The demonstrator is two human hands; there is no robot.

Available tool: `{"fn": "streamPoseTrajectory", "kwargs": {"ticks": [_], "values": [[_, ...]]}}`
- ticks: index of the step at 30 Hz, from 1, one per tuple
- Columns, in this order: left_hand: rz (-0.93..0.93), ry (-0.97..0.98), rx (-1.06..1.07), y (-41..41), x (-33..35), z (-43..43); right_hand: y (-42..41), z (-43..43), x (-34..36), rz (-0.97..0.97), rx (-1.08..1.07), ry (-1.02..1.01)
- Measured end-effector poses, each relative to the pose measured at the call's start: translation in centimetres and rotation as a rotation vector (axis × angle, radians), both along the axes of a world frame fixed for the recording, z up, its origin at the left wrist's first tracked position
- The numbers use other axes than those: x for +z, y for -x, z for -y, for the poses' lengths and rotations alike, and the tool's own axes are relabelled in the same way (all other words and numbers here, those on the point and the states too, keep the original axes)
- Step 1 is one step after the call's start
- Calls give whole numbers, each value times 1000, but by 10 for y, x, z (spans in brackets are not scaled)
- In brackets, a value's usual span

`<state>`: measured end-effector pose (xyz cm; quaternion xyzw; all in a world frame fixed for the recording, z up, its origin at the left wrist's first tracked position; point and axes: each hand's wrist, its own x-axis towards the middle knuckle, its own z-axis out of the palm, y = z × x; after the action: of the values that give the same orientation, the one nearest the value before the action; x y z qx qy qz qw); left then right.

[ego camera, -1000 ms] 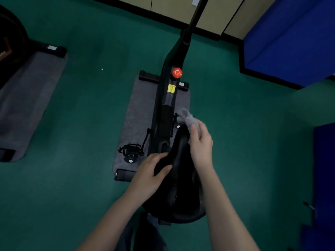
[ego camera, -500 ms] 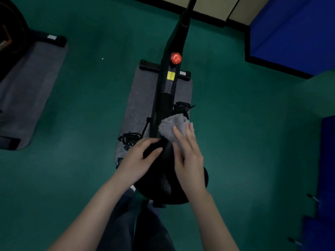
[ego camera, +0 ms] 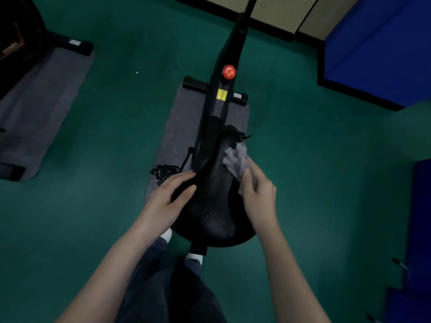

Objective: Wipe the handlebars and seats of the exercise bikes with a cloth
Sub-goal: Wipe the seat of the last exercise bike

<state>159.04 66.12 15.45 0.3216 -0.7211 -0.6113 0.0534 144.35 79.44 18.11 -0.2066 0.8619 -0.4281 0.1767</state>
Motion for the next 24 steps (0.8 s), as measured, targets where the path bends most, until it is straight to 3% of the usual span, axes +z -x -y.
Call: {"fn": "streamPoseTrajectory", "kwargs": {"ticks": [5,8,12,15,21,24], "values": [[-11,20,32,1,1,-4,30,5,-9,345,-51,178],[-15,-4,55,0,3,-6,21,-14,-6,302,25,219],[-30,-9,69,1,4,-8,4,-48,-10,194,80,125],[-45,-11,80,1,5,-9,12,-47,-19,249,36,143],[-63,15,73,-1,3,-11,45,-11,-42,669,-14,181],[-70,18,53,-1,3,-10,46,-23,-44,752,26,219]]}}
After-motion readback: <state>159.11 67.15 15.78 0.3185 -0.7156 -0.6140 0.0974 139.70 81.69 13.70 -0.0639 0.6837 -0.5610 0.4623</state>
